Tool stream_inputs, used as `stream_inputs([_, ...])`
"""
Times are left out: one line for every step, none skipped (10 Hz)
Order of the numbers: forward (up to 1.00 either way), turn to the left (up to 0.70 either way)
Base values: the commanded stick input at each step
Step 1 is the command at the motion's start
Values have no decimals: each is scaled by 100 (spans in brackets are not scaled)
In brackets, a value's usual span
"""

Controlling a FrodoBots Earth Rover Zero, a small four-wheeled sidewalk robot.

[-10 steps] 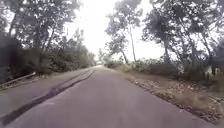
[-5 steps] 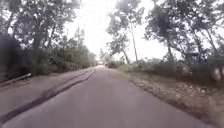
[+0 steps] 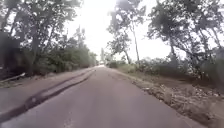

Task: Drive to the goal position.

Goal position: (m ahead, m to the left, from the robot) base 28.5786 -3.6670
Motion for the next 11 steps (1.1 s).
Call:
stream_inputs([85,0])
stream_inputs([85,0])
stream_inputs([85,0])
stream_inputs([85,3])
stream_inputs([85,10])
stream_inputs([85,24])
stream_inputs([85,27])
stream_inputs([85,5])
stream_inputs([85,0])
stream_inputs([85,0])
stream_inputs([85,0])
